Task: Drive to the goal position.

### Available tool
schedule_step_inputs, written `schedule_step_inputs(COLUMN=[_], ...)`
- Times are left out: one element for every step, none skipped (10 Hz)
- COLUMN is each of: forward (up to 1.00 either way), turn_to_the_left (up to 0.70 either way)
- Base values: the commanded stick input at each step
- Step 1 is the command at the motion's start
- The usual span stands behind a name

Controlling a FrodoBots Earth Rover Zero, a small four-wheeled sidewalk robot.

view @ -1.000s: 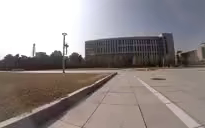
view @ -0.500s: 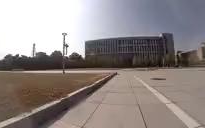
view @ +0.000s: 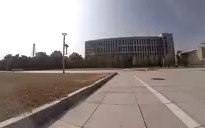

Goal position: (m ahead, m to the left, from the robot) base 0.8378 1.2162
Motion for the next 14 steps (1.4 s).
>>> schedule_step_inputs(forward=[0.04, 0.04, 0.04, 0.01, -0.44, -0.3, 0.0, 0.2, 0.67, 0.7, 0.7, 0.7, 0.7, 0.39], turn_to_the_left=[0.0, 0.0, 0.0, 0.0, -0.01, 0.0, 0.0, 0.0, -0.01, -0.01, -0.01, -0.01, -0.01, -0.01])
